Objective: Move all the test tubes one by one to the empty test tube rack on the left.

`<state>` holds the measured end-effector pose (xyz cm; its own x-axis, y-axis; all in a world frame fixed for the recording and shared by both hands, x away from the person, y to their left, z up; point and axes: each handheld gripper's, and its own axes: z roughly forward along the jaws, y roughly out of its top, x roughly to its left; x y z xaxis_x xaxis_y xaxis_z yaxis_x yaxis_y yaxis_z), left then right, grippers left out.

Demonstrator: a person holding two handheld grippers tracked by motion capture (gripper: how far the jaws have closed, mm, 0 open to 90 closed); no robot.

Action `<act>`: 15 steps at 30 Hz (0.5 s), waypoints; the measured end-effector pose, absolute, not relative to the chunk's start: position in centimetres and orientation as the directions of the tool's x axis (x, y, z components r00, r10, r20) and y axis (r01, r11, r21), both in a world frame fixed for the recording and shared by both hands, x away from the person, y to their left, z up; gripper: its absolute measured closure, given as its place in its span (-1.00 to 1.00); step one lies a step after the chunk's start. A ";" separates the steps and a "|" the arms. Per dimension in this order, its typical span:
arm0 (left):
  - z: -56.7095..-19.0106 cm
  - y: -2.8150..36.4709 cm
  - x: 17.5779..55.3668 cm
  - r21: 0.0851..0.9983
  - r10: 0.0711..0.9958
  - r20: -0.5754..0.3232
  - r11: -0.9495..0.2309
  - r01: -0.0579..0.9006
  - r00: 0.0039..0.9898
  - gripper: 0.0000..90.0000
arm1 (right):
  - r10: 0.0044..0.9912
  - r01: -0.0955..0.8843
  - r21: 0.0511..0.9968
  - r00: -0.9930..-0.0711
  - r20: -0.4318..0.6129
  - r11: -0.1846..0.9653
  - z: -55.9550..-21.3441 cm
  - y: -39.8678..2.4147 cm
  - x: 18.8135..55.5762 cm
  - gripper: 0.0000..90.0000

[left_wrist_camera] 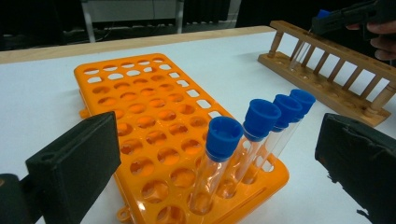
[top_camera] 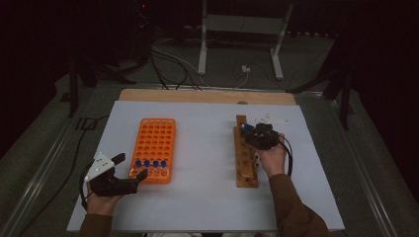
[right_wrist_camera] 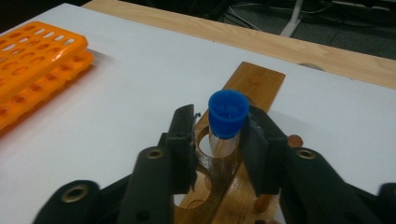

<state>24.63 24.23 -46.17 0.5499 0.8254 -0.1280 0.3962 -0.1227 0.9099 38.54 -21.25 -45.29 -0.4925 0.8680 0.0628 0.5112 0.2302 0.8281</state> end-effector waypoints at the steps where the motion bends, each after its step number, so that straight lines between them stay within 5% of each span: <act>1: -46.2 24.2 24.6 0.910 0.825 -0.128 -0.122 0.396 0.550 -0.98 | 0.869 0.510 0.829 -0.491 0.061 0.230 -45.3 -21.2 38.6 0.52; 15: -46.2 24.2 24.6 0.910 0.825 -0.128 -0.123 0.396 0.550 -0.98 | 0.875 0.508 0.823 -0.483 0.029 0.253 -45.6 -20.6 38.8 0.71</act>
